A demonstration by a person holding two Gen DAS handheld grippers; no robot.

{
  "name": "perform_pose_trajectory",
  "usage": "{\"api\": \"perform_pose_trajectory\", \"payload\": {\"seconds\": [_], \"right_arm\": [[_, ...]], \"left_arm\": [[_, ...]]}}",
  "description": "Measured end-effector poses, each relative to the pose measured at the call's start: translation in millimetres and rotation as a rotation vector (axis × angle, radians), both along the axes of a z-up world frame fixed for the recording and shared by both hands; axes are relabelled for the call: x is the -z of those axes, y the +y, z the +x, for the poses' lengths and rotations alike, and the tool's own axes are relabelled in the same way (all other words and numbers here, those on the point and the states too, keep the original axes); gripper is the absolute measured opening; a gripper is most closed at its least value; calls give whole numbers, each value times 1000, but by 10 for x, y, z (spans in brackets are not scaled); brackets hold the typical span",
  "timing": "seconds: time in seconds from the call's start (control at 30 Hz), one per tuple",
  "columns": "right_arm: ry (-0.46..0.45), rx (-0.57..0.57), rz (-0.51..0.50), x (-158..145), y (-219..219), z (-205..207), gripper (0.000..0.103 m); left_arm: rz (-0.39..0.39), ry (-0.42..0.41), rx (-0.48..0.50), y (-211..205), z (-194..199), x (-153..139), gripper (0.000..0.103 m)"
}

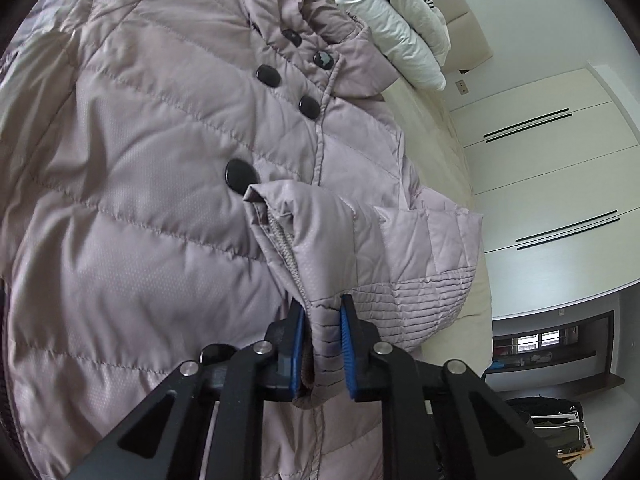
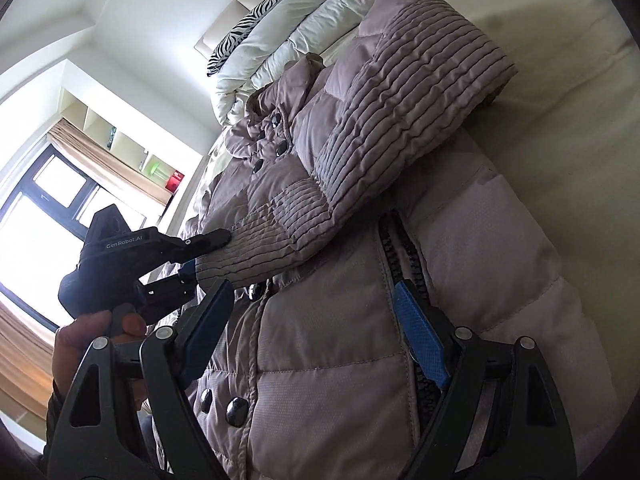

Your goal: Fold large clothes

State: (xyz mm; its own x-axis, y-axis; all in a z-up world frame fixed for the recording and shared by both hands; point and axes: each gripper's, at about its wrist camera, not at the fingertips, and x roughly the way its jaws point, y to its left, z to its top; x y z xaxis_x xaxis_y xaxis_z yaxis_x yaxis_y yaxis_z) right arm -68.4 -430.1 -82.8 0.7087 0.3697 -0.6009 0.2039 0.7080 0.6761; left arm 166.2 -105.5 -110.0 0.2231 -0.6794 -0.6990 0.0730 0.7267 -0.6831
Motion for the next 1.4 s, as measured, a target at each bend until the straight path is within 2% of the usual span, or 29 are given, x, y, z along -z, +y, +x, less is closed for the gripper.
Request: {"api": "perform_pose_trajectory", "payload": {"seconds": [0.2, 0.37, 0.57, 0.63, 0.77, 0.9, 1.03, 1.17, 1.27, 1.33, 1.4], "right_arm": [[-25, 59, 99, -126, -237, 73, 82], [-53, 111, 297, -117, -495, 433, 87], [-1, 165, 541, 201, -550, 1030, 87], [-3, 159, 577, 258, -503, 1229, 87], [14, 218, 659, 467, -430, 1631, 87], [31, 288, 641, 608, -482, 1880, 87], [-32, 374, 615, 536, -692, 1856, 87], [-100, 472, 570, 462, -928, 1684, 87], [-81, 476, 530, 475, -1075, 1643, 86], [-37, 439, 499, 552, -1093, 1671, 84], [-41, 402, 481, 574, -1150, 1622, 81]], "left_arm": [[-13, -130, -101, 619, 320, -622, 18], [-20, -199, -190, 1121, 603, -973, 18], [-18, -205, -248, 1474, 872, -961, 17], [-29, -198, -256, 1546, 917, -918, 17], [-37, -189, -271, 1669, 1009, -854, 17], [-29, -188, -299, 1781, 1115, -799, 17], [-30, -163, -313, 1840, 1189, -653, 18], [-20, -133, -277, 1644, 1219, -431, 18], [10, -112, -261, 1454, 1263, -248, 18], [42, -105, -268, 1377, 1303, -135, 18], [64, -91, -279, 1373, 1349, -20, 18]]}}
